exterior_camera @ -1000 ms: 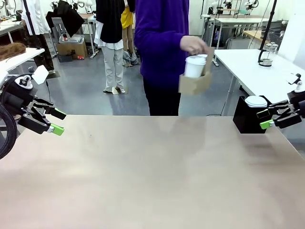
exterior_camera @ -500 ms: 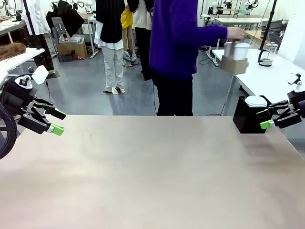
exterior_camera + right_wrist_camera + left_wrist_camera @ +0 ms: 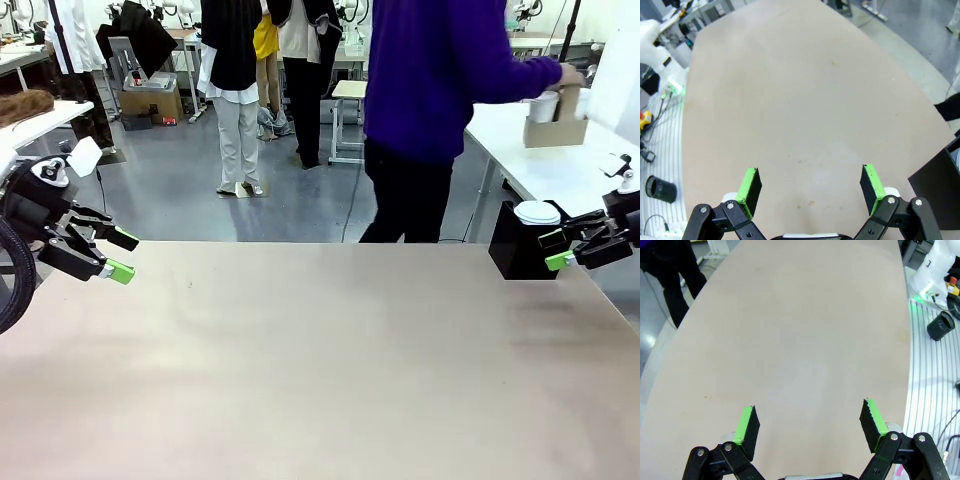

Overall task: Pour a drink into a cup and package it in a carrier.
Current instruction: Insert the held 600 ml Paper Cup into the Cup Carrier.

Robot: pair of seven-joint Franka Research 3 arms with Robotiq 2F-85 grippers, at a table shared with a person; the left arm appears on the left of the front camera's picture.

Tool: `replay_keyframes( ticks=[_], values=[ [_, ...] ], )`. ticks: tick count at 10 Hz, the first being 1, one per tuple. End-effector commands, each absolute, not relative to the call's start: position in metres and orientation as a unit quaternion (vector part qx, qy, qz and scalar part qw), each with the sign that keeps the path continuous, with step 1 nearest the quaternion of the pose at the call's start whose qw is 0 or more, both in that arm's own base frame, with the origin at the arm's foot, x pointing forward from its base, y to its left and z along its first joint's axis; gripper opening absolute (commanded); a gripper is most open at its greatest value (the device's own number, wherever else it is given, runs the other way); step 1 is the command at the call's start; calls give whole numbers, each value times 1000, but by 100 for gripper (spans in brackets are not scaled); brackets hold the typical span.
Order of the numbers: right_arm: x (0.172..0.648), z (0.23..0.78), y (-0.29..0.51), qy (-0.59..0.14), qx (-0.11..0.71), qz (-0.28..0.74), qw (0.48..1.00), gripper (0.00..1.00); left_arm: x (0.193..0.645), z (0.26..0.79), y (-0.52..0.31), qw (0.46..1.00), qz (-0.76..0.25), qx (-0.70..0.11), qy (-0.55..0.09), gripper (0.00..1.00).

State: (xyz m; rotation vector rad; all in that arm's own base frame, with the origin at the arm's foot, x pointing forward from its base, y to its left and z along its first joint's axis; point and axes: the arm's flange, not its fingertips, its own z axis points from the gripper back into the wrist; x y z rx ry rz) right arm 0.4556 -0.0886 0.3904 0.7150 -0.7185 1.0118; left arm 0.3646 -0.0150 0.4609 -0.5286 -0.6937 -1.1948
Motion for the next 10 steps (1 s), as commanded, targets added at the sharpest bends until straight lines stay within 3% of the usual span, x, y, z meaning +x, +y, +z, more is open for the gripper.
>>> replay_keyframes(
  ticks=[1, 10],
  values=[
    [459, 392, -90, -333, 329, 471, 747, 100, 366, 459, -15, 729, -549, -245, -326, 100],
    [459, 392, -90, -333, 329, 471, 747, 100, 366, 459, -15, 729, -549, -245, -326, 100]
  ],
)
